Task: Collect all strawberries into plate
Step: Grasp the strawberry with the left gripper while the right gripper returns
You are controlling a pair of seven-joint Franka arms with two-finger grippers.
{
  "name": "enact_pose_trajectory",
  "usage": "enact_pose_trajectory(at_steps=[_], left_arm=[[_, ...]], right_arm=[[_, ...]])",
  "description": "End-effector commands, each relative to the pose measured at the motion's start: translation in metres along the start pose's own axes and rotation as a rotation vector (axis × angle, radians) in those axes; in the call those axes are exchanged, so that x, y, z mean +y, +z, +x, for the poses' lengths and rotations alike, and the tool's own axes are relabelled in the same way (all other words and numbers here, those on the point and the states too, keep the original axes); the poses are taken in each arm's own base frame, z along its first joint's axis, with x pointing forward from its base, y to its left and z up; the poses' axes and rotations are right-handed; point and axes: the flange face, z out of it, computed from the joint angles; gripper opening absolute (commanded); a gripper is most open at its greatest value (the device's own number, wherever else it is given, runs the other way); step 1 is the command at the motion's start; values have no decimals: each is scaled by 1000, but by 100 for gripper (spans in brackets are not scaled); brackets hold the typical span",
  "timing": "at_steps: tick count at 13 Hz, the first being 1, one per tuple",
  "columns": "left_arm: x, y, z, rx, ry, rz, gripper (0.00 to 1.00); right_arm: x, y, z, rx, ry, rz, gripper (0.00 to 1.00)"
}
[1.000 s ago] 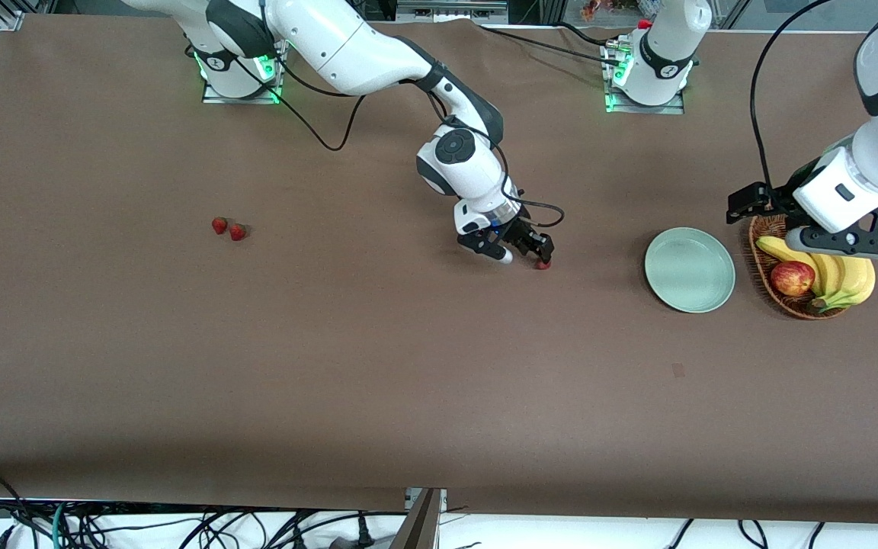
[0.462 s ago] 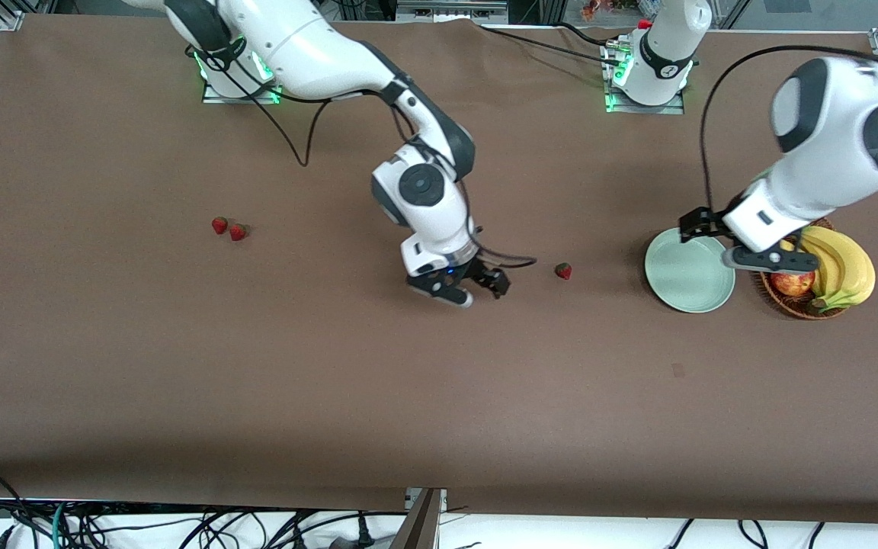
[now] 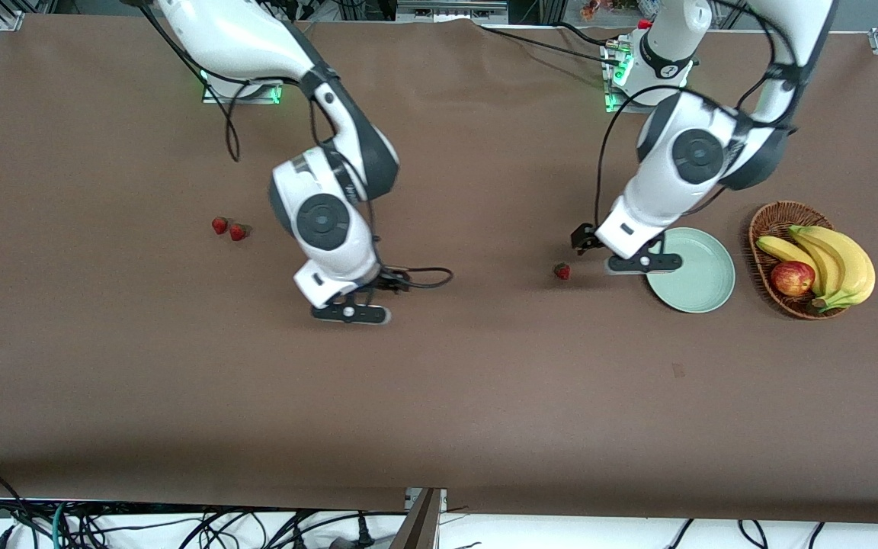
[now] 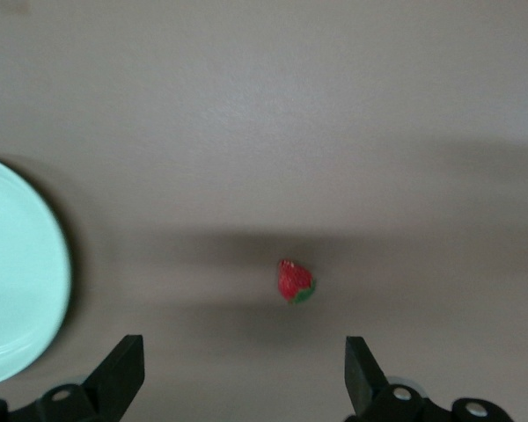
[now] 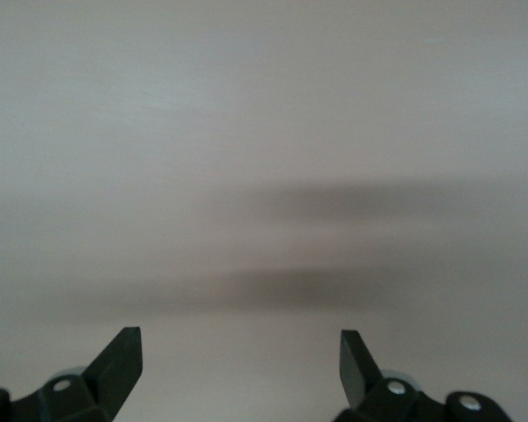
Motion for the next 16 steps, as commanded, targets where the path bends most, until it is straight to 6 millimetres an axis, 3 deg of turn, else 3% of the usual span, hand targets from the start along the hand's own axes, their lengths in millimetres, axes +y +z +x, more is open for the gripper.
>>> enact_pose_trajectory(at_steps=[1,3,5,7,9,10,11,12,13,16], left_arm=[[17,60,1,34,-69,30,100],[21,100,-2,32,-104,17,100],[22,105,-1,36,-130,9,100],[24,112,-3,25,-152,8,100],[28,114,-7,20,-173,8,100],[28,115,-8,18,-185,9,85],[28,115,-9,17,-191,10,60],[28,115,-8,17,-195,8,44],[28,116,-9,14,-212,11,35],[29,116,-9,12,-220,15,26]], right_arm=[[116,22,-44,-55,-95,-28,99],[182,53,-64,-84,-73,-43,99],[232,73,-93,-112,-65,-37,99],[270,87,-119,-145,-37,-24,97],[281,101,-133,-168,-18,-25,91],[282,107,-135,-159,-8,-24,90],[281,112,-134,-153,12,-13,89],[278,119,-133,-147,20,-11,89],[272,125,-131,-123,15,-16,87],[270,138,-132,-122,7,-32,79]])
